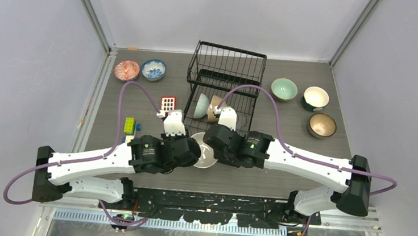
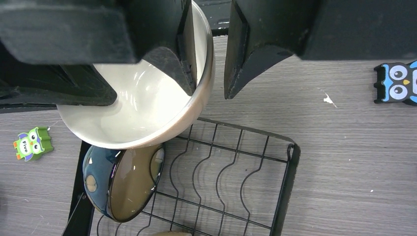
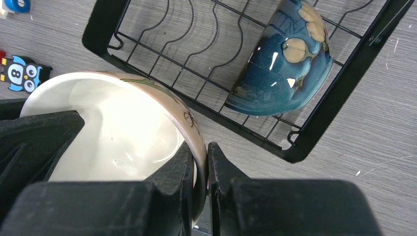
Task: Unload the bowls from the dish rack
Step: Place the bowl at the center of the board.
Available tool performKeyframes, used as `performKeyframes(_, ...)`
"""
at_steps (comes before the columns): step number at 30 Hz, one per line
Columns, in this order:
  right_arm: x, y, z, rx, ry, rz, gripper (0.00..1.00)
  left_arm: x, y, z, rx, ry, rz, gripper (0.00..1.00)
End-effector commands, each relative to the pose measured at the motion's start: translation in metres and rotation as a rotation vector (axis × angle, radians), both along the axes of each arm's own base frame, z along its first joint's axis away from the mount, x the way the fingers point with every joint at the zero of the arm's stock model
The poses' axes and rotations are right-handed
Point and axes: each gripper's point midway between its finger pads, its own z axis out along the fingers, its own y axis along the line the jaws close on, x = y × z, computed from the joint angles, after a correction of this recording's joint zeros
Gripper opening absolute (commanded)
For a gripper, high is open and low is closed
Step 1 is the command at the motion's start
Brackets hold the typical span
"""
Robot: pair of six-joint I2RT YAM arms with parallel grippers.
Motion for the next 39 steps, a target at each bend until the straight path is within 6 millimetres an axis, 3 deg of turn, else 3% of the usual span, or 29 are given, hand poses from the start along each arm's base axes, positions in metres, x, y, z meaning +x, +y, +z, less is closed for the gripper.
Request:
performKeyframes(1,0.014,0.017,0.038,0.121,-0.076,-0.031,0.01,0.008,-0.005,0.013,-0.034,-0.036,0.012,0.28)
performKeyframes(24,0.010,0.026,0.041,0.163,-0.057,-0.010,0.01,0.002,-0.009,0.000,-0.046,-0.013,-0.031,0.25)
performKeyframes(32,0.009,0.027,0.041,0.164,-0.047,-0.003,0.01,0.001,-0.008,-0.003,-0.045,-0.008,-0.030,0.14)
performKeyframes(36,0.008,0.027,0.042,0.168,-0.046,0.003,0.01,0.001,-0.010,-0.001,-0.053,-0.008,-0.032,0.01)
performKeyframes(39,0.007,0.026,0.044,0.175,-0.049,0.010,0.02,0.002,-0.008,-0.001,-0.048,-0.012,-0.028,0.00)
